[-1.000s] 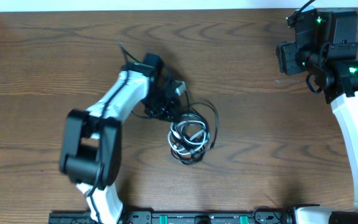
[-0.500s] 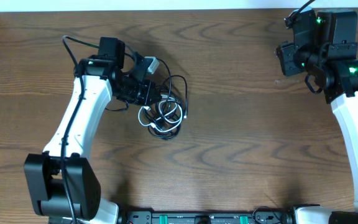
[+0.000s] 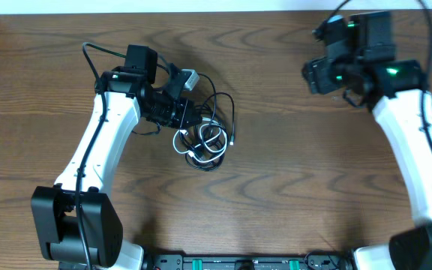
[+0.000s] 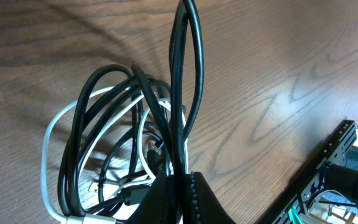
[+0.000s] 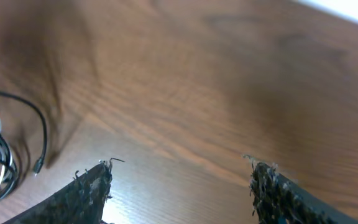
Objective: Untangle cables
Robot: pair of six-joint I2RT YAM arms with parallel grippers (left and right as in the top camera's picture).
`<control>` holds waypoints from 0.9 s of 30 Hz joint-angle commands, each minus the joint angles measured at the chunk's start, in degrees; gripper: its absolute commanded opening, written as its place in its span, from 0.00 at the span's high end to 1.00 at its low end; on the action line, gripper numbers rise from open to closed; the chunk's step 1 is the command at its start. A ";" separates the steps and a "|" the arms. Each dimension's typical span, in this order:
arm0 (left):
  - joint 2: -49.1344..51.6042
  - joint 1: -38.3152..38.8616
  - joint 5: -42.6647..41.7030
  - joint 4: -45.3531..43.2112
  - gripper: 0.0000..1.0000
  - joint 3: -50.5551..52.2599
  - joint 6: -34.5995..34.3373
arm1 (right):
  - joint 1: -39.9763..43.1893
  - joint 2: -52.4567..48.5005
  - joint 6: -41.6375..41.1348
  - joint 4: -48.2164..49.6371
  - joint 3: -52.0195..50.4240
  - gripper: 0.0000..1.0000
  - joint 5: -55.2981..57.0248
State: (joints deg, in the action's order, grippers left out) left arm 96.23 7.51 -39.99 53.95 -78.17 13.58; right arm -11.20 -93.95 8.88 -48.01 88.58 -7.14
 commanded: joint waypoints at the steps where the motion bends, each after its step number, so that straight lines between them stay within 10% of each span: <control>1: -1.14 -0.02 -1.66 0.26 0.93 -1.42 0.68 | -2.49 -2.08 -1.18 -0.15 0.66 0.30 -0.85; 27: -6.97 6.71 -0.28 2.89 0.93 -7.19 0.92 | -11.78 -3.56 0.94 -3.37 0.66 0.28 -3.98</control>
State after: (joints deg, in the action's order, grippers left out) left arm 90.80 14.35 -41.39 56.53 -82.98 13.58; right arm -21.96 -97.56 8.64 -51.20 88.58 -10.00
